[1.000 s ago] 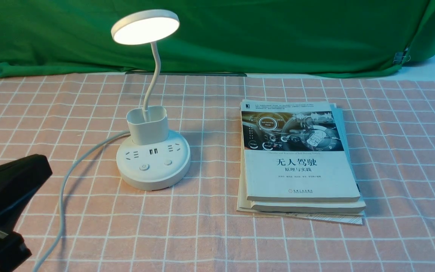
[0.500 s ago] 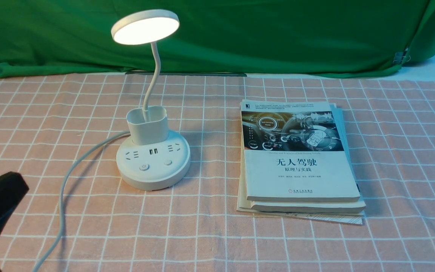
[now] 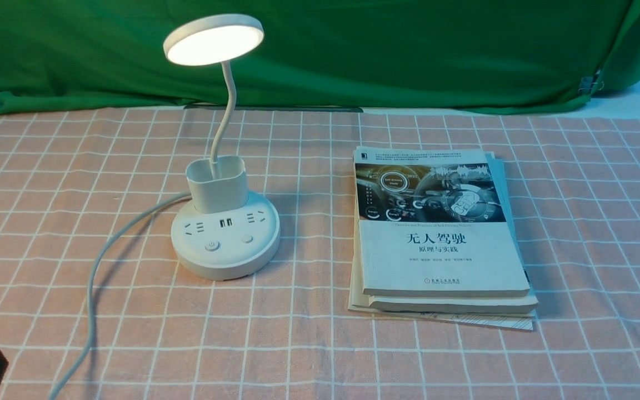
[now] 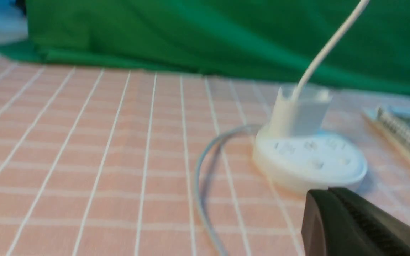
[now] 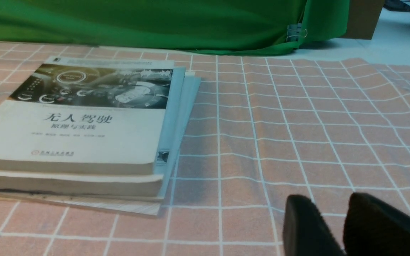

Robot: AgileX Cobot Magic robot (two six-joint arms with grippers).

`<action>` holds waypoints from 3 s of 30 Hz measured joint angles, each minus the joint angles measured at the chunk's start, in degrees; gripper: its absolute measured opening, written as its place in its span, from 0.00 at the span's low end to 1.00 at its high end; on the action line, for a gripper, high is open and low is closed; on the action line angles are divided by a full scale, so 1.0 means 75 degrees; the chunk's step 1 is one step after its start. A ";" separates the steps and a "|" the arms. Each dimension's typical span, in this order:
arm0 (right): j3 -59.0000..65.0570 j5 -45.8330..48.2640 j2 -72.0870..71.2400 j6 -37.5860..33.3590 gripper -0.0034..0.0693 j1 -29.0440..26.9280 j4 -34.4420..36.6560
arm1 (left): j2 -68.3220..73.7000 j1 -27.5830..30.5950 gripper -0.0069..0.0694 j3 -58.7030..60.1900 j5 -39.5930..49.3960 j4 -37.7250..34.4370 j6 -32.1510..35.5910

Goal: Turn on the table lamp on the pink coffee tablecloth with your hand.

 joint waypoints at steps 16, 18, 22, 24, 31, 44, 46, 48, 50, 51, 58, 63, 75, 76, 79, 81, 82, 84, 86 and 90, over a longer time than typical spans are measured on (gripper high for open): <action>0.0000 0.0009 0.0000 0.0000 0.37 0.0000 0.0000 | -0.0023 0.0147 0.09 0.0000 0.0195 0.0372 -0.0239; 0.0000 0.0009 0.0000 0.0000 0.37 0.0000 0.0000 | -0.0023 0.0223 0.09 0.0000 0.0195 0.0372 -0.0230; 0.0000 0.0003 0.0000 0.0000 0.37 0.0000 0.0000 | -0.0023 0.0278 0.09 0.0000 0.0195 0.0372 -0.0130; 0.0000 0.0003 0.0000 0.0000 0.37 0.0000 0.0000 | -0.0023 0.0278 0.09 0.0000 0.0195 0.0372 -0.0076; 0.0000 0.0003 0.0000 0.0000 0.37 0.0000 0.0000 | -0.0023 0.0278 0.09 0.0000 0.0153 0.0372 -0.0035; 0.0000 0.0003 0.0000 0.0000 0.37 0.0000 0.0000 | -0.0023 0.0278 0.09 0.0000 0.0104 0.0372 -0.0035; 0.0000 0.0003 0.0000 0.0000 0.37 0.0000 0.0000 | -0.0023 0.0278 0.09 0.0000 0.0104 0.0372 -0.0035; 0.0000 0.0003 0.0000 0.0000 0.37 0.0000 0.0000 | -0.0023 0.0278 0.09 0.0000 0.0104 0.0372 -0.0035; 0.0000 0.0003 0.0000 0.0000 0.37 0.0000 0.0000 | -0.0023 0.0278 0.09 0.0000 0.0104 0.0372 -0.0035; 0.0000 0.0003 0.0000 0.0000 0.37 0.0000 0.0000 | -0.0023 0.0278 0.09 0.0000 0.0104 0.0372 -0.0035; 0.0000 0.0003 0.0000 0.0000 0.37 0.0000 0.0000 | -0.0023 0.0278 0.09 0.0000 0.0104 0.0372 -0.0035; 0.0000 0.0003 0.0000 0.0000 0.37 0.0000 0.0000 | -0.0023 0.0278 0.09 0.0000 0.0104 0.0372 -0.0035; 0.0000 0.0003 0.0000 0.0000 0.37 0.0000 0.0000 | -0.0023 0.0278 0.09 0.0000 0.0104 0.0372 -0.0035; 0.0000 0.0003 0.0000 0.0000 0.37 0.0000 0.0000 | -0.0023 0.0278 0.09 0.0000 0.0104 0.0372 -0.0035; 0.0000 0.0003 0.0000 0.0000 0.37 0.0000 0.0000 | -0.0023 0.0278 0.09 0.0000 0.0104 0.0372 -0.0035; 0.0000 0.0003 0.0000 0.0000 0.37 0.0000 0.0000 | -0.0023 0.0278 0.09 0.0000 0.0104 0.0372 -0.0035; 0.0000 0.0003 0.0000 0.0000 0.37 0.0000 0.0000 | -0.0023 0.0278 0.09 0.0000 0.0104 0.0372 -0.0035; 0.0000 0.0003 0.0000 0.0000 0.37 0.0000 0.0000 | -0.0023 0.0278 0.09 0.0000 0.0104 0.0372 -0.0035; 0.0000 0.0003 0.0000 0.0000 0.37 0.0000 0.0000 | -0.0023 0.0278 0.09 0.0000 0.0104 0.0372 -0.0035; 0.0000 0.0003 0.0000 0.0000 0.37 0.0000 0.0000 | -0.0023 0.0278 0.09 0.0000 0.0104 0.0372 -0.0035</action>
